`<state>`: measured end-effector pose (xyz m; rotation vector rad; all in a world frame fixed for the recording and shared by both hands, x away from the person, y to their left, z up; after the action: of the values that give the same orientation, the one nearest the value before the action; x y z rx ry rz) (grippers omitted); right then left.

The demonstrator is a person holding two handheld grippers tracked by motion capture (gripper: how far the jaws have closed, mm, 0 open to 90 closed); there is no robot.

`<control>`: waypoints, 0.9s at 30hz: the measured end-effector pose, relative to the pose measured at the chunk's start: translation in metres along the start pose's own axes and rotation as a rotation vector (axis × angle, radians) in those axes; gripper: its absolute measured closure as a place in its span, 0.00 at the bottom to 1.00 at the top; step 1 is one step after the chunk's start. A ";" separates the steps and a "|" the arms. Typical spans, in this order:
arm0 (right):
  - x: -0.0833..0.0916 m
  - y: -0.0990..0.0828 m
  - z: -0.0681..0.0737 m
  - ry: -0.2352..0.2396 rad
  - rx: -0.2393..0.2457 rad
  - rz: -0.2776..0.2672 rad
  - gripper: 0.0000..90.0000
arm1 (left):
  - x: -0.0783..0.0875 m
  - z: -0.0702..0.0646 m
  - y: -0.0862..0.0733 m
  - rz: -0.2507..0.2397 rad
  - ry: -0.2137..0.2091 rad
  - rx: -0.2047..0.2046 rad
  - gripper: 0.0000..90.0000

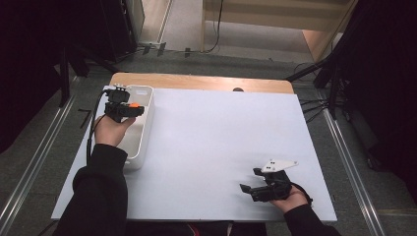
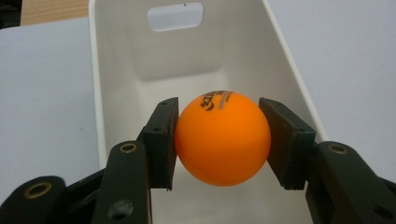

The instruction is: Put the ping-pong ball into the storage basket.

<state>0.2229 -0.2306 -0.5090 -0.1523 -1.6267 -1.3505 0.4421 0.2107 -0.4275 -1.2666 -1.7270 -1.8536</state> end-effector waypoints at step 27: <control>0.000 0.000 0.000 0.000 0.005 -0.002 0.21 | 0.033 -0.010 0.014 -0.034 -0.098 -0.031 0.37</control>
<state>0.2231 -0.2307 -0.5090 -0.1475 -1.6305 -1.3476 0.4301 0.2097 -0.3922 -1.3688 -1.7870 -1.8729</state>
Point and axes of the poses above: each handheld gripper's, and its own axes: x roughly backward along the jaws, y roughly out of its top, z roughly to its left, the point moved 1 cm from there along -x, roughly forward along the jaws, and after that the axes turned 7 degrees about -y, right-handed, at the moved point
